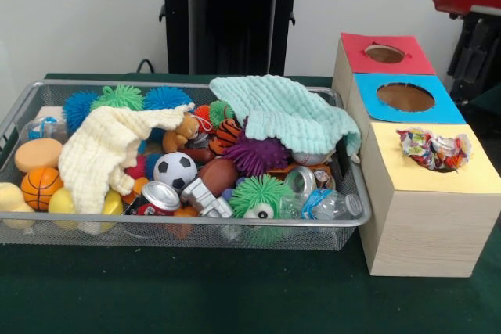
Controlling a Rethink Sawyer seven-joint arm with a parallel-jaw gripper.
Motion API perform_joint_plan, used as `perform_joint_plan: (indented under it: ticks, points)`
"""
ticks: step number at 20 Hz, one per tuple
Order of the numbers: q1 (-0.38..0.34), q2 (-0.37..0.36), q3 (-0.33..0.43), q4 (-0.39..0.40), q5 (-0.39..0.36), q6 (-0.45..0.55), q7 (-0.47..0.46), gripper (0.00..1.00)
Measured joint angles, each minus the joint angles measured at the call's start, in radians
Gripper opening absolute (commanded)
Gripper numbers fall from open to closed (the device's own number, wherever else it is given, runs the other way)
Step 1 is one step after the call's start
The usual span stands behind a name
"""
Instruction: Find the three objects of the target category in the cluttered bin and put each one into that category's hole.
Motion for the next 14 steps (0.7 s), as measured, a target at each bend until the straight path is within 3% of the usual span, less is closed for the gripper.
perform_joint_plan:
  ticks: [9,10,14]
  points:
    - [-0.007,-0.020,0.000,0.000,0.000,0.000,0.000,0.00]
    - [-0.007,-0.020,0.000,0.000,0.000,0.000,0.000,1.00]
    - [-0.007,-0.022,0.000,0.006,0.000,0.000,0.000,1.00]
